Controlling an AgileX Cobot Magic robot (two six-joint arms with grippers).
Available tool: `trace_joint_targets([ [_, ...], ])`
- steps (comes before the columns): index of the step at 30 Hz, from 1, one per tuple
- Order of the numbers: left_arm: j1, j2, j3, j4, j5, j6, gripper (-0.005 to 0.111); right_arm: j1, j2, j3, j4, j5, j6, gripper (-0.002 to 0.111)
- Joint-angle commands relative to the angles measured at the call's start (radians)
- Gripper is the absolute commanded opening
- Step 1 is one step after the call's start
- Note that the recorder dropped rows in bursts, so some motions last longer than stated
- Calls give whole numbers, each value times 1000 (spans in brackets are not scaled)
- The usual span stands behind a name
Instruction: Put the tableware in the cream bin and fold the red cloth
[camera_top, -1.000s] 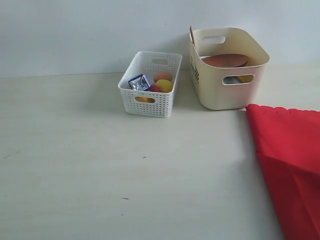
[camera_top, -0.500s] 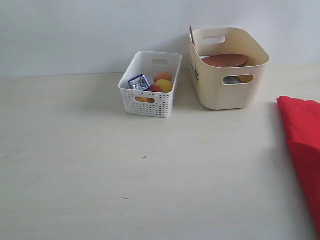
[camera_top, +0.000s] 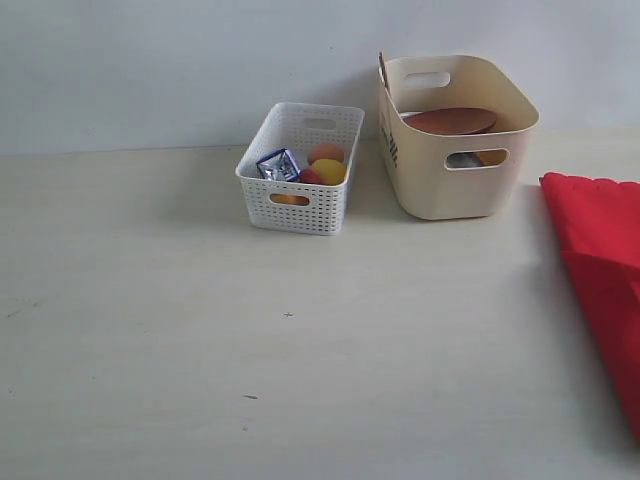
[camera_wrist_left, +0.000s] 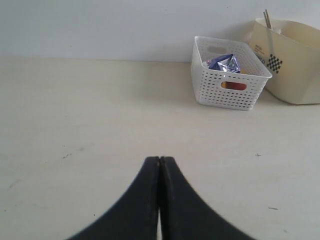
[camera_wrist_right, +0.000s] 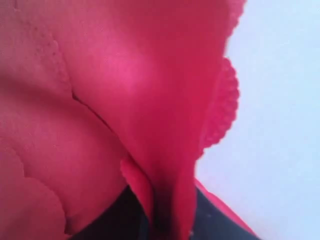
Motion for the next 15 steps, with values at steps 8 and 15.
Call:
trace_joint_targets([
  [8, 80, -4, 22, -34, -5, -4, 0, 7, 66, -106, 228, -45, -110, 0],
  [15, 129, -4, 22, -35, -5, -4, 0, 12, 98, -164, 455, -41, -239, 0],
])
